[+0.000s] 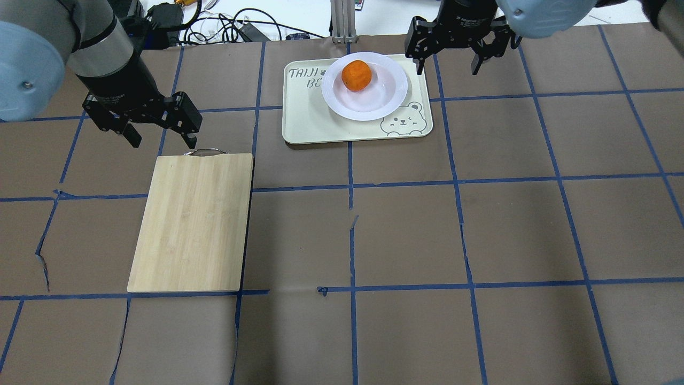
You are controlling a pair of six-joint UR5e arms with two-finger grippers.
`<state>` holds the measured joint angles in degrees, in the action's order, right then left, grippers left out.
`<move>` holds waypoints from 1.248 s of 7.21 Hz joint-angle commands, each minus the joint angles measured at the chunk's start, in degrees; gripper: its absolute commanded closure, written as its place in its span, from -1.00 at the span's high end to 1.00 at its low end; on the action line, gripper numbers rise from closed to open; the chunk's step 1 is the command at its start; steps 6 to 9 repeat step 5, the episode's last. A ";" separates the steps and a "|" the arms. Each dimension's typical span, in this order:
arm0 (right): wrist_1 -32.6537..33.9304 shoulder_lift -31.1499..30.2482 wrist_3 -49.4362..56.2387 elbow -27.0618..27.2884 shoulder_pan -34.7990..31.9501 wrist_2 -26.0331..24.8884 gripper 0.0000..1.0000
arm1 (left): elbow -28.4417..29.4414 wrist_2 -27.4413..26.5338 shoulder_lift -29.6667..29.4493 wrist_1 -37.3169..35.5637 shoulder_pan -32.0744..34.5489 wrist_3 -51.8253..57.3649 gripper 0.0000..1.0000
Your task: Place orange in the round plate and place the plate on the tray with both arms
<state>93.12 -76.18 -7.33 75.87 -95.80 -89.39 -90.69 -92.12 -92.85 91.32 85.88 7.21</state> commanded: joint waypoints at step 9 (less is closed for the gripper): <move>-3.13 -5.65 10.05 3.66 2.19 -0.43 1.00 | 1.13 -0.59 1.08 0.00 -0.45 -0.87 1.00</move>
